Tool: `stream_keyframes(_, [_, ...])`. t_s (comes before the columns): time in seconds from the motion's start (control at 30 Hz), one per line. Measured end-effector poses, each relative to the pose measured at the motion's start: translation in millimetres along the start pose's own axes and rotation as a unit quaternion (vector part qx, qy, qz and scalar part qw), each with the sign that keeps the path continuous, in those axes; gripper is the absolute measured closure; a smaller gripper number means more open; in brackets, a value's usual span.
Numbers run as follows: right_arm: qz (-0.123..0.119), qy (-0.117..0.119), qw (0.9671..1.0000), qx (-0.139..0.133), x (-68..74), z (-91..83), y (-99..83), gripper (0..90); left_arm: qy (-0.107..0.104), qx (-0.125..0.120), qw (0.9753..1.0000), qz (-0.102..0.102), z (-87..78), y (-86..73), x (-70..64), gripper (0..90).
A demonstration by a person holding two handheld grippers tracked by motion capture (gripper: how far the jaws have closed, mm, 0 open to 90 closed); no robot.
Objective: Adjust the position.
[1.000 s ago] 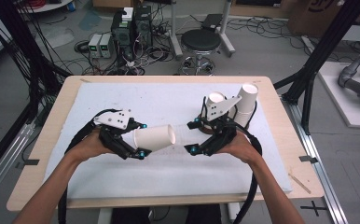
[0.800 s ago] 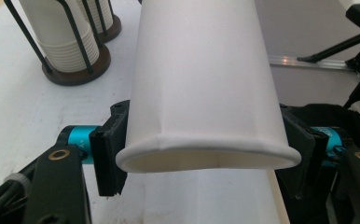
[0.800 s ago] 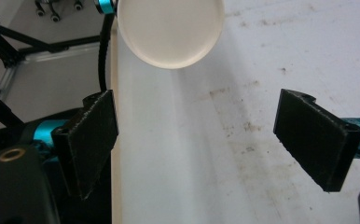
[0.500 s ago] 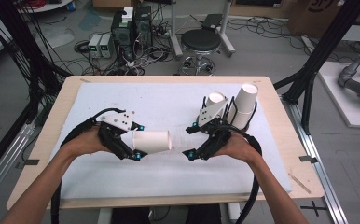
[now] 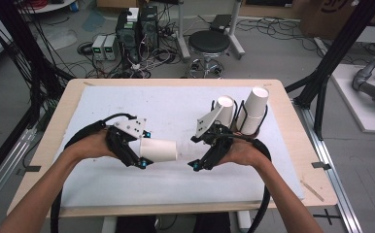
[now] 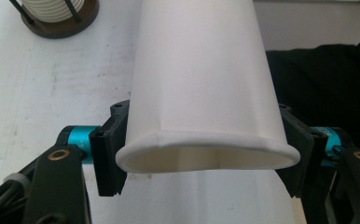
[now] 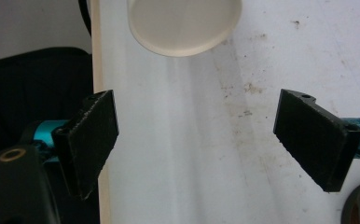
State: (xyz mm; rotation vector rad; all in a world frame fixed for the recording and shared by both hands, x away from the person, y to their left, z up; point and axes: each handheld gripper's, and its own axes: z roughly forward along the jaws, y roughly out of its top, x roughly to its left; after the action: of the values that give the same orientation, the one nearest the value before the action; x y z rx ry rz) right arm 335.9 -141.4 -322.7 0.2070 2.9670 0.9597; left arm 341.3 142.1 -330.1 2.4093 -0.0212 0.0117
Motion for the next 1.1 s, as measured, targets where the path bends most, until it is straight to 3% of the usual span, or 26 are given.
stream_keyframes(0.3, [-0.019, -0.009, 0.9978, 0.063, 4.4, 9.6, 11.3, 14.3, -0.004, 0.044, 0.9989, 0.012, 7.0, 6.2, 1.3, 30.0])
stream_keyframes(0.53, [-0.033, -0.014, 0.9953, 0.09, 6.7, 17.6, 20.4, 14.3, -0.006, 0.061, 0.9981, 0.012, 15.9, 6.2, 0.0, 30.0])
stream_keyframes(0.7, [-0.045, -0.013, 0.9938, 0.101, 8.0, 24.1, 25.8, 14.4, -0.006, 0.066, 0.9977, 0.014, 19.4, 7.3, 0.1, 30.0])
stream_keyframes(1.1, [-0.047, -0.012, 0.9926, 0.112, 7.1, 31.1, 29.7, 14.5, -0.016, 0.085, 0.9962, 0.009, 29.4, 15.1, 4.7, 30.0])
